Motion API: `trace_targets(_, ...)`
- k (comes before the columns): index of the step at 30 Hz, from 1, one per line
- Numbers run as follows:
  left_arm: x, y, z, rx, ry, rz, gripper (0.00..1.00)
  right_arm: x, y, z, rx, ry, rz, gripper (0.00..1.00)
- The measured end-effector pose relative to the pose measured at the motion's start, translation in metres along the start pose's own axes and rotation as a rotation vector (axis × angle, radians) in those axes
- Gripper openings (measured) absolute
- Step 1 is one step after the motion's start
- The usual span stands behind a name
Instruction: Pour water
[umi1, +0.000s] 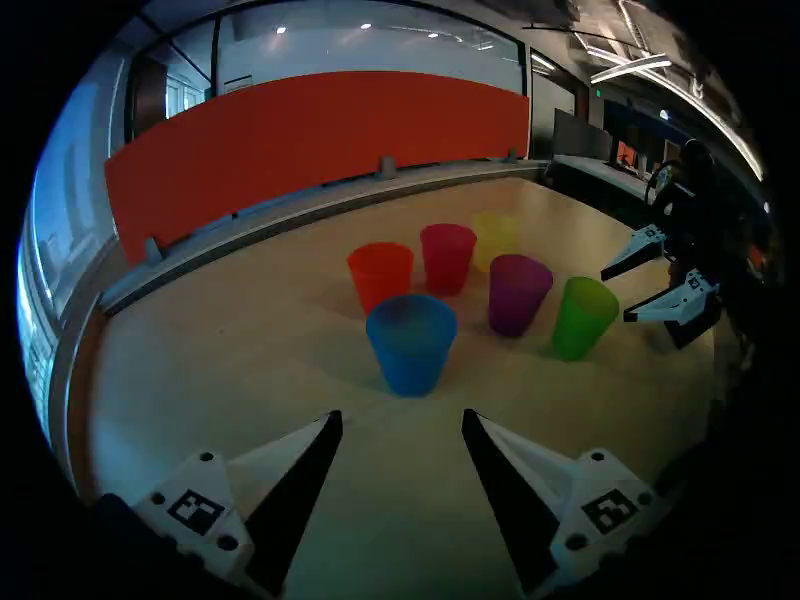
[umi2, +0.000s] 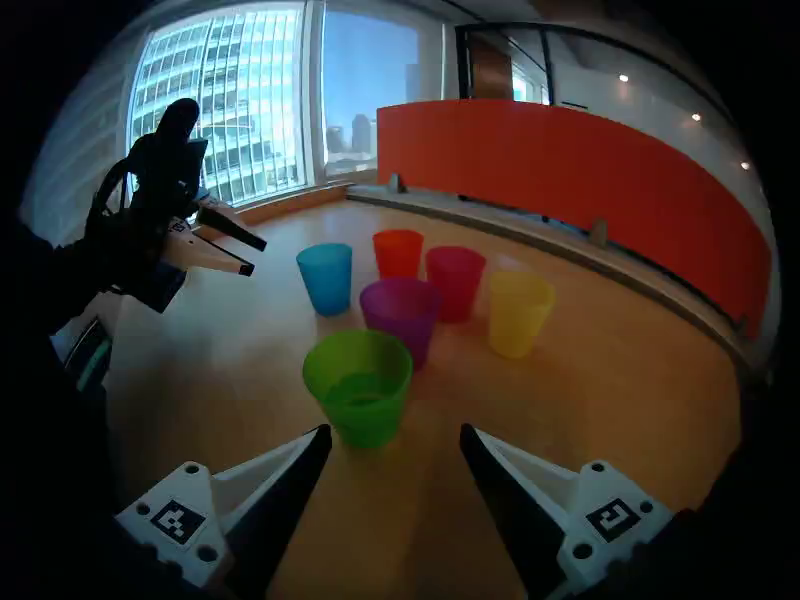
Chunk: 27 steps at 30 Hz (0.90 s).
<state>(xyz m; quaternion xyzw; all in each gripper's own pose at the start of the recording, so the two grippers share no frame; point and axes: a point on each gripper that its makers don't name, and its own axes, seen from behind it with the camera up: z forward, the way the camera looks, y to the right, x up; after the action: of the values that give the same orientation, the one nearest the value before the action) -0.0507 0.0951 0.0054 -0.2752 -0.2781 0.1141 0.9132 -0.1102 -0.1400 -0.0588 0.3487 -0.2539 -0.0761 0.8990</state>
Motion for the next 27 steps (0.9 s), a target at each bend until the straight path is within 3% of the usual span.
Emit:
trace_targets(18,0.028,-0.005,-0.046,0.103,0.218,-0.073,0.89,0.034,0.019,-0.051,-0.151,0.185,0.062,0.99)
trace_targets(27,0.046,-0.013,-0.063,0.199,0.335,-0.07,0.88,0.06,0.037,-0.065,-0.244,0.295,0.1,0.99)
